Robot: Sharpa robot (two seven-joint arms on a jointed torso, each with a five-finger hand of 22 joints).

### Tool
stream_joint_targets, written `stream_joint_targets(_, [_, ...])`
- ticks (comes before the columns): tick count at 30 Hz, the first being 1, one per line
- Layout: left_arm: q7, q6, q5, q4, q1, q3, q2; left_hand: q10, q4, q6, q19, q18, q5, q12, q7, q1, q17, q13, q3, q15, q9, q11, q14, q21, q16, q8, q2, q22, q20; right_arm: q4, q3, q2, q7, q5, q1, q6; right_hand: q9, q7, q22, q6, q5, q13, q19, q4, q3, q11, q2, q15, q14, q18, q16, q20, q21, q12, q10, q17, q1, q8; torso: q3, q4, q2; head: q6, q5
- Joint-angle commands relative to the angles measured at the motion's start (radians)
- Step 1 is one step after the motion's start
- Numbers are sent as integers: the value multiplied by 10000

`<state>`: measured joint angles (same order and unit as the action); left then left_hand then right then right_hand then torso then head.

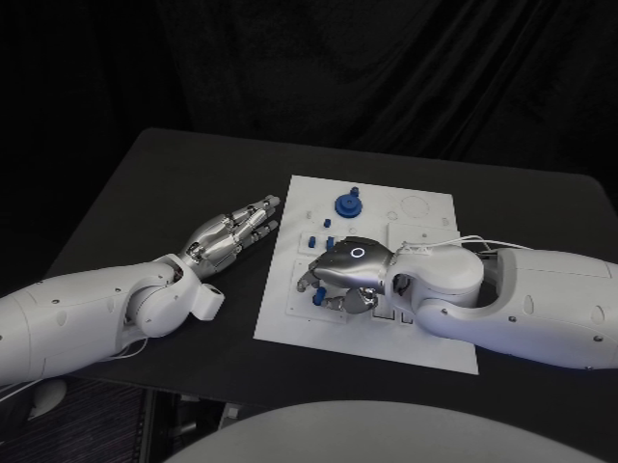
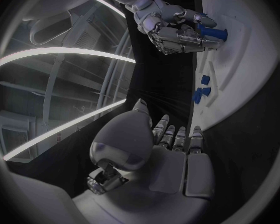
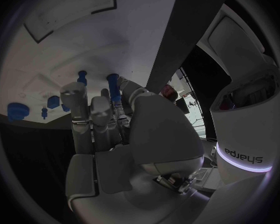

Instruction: Assemble the parts on the task board

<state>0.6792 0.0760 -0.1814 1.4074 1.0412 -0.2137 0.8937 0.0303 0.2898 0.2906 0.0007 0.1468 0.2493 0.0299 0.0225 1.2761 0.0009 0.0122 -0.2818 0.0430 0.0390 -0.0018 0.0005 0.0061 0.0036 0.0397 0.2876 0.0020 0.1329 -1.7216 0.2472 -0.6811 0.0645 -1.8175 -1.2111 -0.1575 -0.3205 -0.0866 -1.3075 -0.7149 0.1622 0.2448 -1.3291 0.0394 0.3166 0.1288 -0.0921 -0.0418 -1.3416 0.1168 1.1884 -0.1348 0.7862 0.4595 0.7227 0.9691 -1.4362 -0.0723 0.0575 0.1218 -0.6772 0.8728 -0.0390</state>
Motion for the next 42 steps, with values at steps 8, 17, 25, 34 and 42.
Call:
stream_joint_targets(8, [654,150,52,-23,-21,8,-25,-37,5,101,2,149,64,-19,31,90,-9,-12,61,38,13,25,-5,-50,-36,49,10,3,53,-99,-2,-225,353,172,54,-546,279,65,-691,248,-230,-65,355,58,-479,141,-59,-24,405,265,-288,-81,-719,-161,-1205,-476,52,39,4,10,5,-2,4])
stream_joint_targets(17, [676,127,52,-1,-55,8,59,-40,0,126,2,153,111,-18,50,110,-9,-12,74,38,15,37,-5,-50,-36,58,2,3,56,-1008,-19,-1437,235,808,-135,-2336,603,190,-712,713,-182,-198,338,262,-883,260,-156,-31,421,265,-182,-102,-725,-109,-2048,-452,-60,68,-2,-4,21,-2,114])
stream_joint_targets(25, [716,28,53,4,-67,8,98,-36,32,147,2,160,64,-12,56,70,-9,-10,51,23,16,47,-5,-50,-36,67,-11,2,51,-2238,-11,-3286,724,4057,-1049,-2378,660,-642,-762,44,-367,69,195,708,-1123,200,44,-199,315,234,40,-243,-524,1023,-1254,-383,80,-234,-29,-6,8,-2,336])
stream_joint_targets(34, [789,-62,52,36,-70,8,68,0,29,-161,3,192,-49,28,-329,-45,-9,1,-37,-34,-33,90,-5,-50,-36,-4,-34,2,27,-2376,7,-4899,813,5568,-1403,-2046,231,-533,-1579,-1956,-194,3265,-1157,924,-1375,-609,306,467,-1049,-347,1980,352,3441,6393,325,2167,3,-1474,-12,-6,-35,-2,732])
stream_joint_targets(42, [806,-80,52,58,-72,8,81,-4,28,-465,3,185,-40,28,-773,-62,-9,-2,-48,-8,-72,190,-5,-49,-36,-75,-14,3,35,-2218,12,-5618,1708,5309,-951,-1786,-625,-27,-1977,-2304,-1,13260,-1660,1583,-1864,-1120,534,894,-1947,-658,3246,727,5379,11113,8481,4652,914,-2780,-5,-76,-9,-2,996])
